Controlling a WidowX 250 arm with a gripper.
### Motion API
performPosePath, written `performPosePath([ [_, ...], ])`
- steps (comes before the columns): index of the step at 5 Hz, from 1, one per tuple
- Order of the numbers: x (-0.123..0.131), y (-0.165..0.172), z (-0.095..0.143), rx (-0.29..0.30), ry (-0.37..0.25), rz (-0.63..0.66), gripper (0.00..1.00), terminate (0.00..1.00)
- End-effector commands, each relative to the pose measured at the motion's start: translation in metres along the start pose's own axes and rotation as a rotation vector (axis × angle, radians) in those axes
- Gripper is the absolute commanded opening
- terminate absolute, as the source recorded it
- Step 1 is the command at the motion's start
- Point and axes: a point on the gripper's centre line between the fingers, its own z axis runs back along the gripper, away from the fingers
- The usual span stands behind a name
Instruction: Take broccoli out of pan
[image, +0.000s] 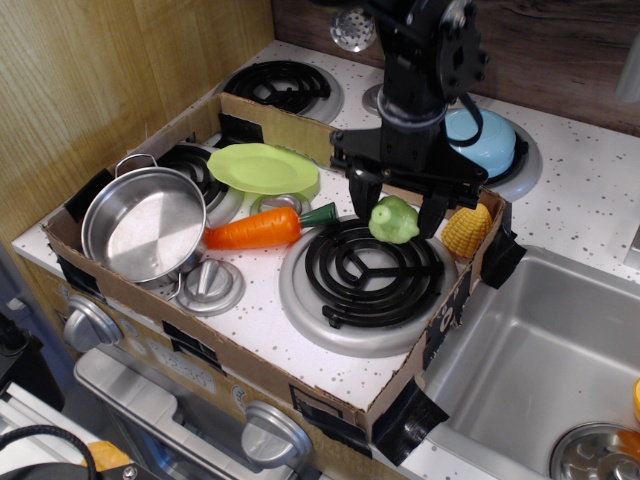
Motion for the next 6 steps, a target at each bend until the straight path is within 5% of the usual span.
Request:
performPosePath([
  [1,0.000,0.009,-0.005,-0.038,-0.038,-0.003,0.00,0.00],
  [2,-0.005,0.008,-0.008,-0.054,-0.054,0.043,1.00,0.00],
  [4,-0.010,0.007,0.017,0.075,-0.125,0.107,1.00,0.00],
  [6,0.005,0.014,0.072,0.148,-0.122,0.202,1.00,0.00],
])
